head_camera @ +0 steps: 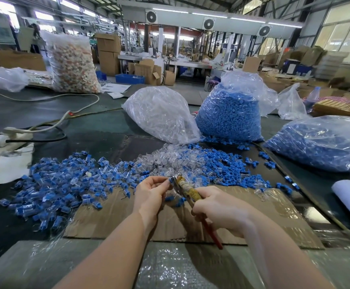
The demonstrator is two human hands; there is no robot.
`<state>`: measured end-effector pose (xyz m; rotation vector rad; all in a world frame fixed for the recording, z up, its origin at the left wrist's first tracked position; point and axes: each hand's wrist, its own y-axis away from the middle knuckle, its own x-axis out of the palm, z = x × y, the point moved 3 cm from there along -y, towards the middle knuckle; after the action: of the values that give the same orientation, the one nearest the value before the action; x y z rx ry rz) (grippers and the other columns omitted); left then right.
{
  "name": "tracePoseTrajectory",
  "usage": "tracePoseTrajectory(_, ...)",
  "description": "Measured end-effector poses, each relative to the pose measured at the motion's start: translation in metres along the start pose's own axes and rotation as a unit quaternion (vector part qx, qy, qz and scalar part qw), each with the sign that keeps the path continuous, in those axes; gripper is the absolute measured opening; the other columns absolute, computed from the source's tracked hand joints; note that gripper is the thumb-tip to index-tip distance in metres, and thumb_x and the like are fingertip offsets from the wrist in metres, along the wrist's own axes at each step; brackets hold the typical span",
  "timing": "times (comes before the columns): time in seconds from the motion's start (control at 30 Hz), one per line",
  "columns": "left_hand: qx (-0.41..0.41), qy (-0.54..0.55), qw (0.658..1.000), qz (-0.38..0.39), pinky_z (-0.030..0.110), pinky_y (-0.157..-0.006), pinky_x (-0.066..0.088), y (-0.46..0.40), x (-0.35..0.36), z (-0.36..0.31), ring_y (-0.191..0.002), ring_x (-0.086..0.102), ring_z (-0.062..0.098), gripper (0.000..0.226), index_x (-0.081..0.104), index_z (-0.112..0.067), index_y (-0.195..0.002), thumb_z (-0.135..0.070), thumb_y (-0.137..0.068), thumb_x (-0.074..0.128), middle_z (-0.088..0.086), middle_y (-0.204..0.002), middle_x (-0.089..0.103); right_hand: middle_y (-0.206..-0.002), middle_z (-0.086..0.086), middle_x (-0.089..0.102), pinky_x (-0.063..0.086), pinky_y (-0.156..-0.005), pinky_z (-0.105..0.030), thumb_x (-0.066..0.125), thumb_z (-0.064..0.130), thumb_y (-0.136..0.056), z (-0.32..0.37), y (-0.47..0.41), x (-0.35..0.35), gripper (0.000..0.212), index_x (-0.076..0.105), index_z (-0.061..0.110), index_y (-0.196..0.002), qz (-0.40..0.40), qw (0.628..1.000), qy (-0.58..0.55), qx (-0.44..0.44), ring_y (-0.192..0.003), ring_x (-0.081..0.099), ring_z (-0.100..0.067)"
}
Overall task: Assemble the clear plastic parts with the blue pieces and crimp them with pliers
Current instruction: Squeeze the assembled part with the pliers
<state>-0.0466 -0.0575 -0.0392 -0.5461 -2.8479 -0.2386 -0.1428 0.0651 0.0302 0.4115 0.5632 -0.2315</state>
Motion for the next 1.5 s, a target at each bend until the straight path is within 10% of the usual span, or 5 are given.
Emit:
tracePoseTrajectory(0.17,-0.001,0.018,1.0,0.0,0.042,-0.069,0.05,0.0,0.0,0.001,-0.07,0.06,0.026,0.004,0.063,-0.008,-0.088,-0.005,-0.086,0.062,0.01,-0.073,0.068,-0.065,0.001,0.042,0.029,-0.052,-0.027,0.046,0.002,-0.083,0.002,0.001,0.001,0.024,0.04,0.018,-0.067,0.006,1.0,-0.003,0.0,-0.061,0.04,-0.016)
tracePoseTrajectory(0.97,-0.002,0.01,1.0,0.009,0.026,-0.051,0.054,0.002,-0.002,-0.001,-0.06,0.066,0.014,0.006,0.062,-0.009,-0.091,-0.004,-0.088,0.059,0.009,-0.075,0.069,-0.055,0.007,0.047,0.031,-0.042,-0.016,0.054,-0.001,-0.08,-0.002,0.004,0.003,0.021,0.058,0.02,-0.081,-0.045,0.997,-0.001,-0.058,-0.04,0.038,-0.003)
tracePoseTrajectory(1.13,0.01,-0.004,1.0,0.024,0.021,-0.049,0.051,0.007,-0.002,-0.002,-0.059,0.064,0.012,0.007,0.063,-0.011,-0.092,-0.007,-0.087,0.061,0.004,-0.072,0.07,-0.103,-0.002,0.059,0.044,-0.063,-0.024,0.062,0.005,-0.075,-0.029,-0.008,-0.009,0.057,0.052,0.019,-0.129,-0.195,0.98,0.034,-0.025,-0.086,0.054,-0.016)
tracePoseTrajectory(1.3,0.071,-0.056,0.996,0.001,0.026,-0.06,0.053,0.013,-0.007,-0.016,-0.067,0.062,0.013,0.01,0.066,-0.014,-0.092,-0.008,-0.088,0.06,0.002,-0.077,0.068,-0.112,-0.006,0.051,0.038,-0.098,-0.037,0.061,0.026,-0.086,-0.054,-0.011,-0.031,0.048,0.046,0.022,-0.131,-0.311,0.926,0.2,0.072,-0.11,0.043,-0.024)
tracePoseTrajectory(1.5,0.222,-0.381,0.884,-0.152,0.012,-0.048,0.036,-0.005,-0.043,-0.05,-0.066,0.051,0.008,0.016,0.067,-0.017,-0.104,-0.016,-0.092,0.055,-0.007,-0.089,0.062,-0.141,-0.011,0.039,0.03,-0.106,-0.041,0.052,0.046,-0.091,-0.076,-0.012,-0.033,0.055,0.036,0.026,-0.14,-0.319,0.896,0.284,0.124,-0.131,0.032,-0.029)
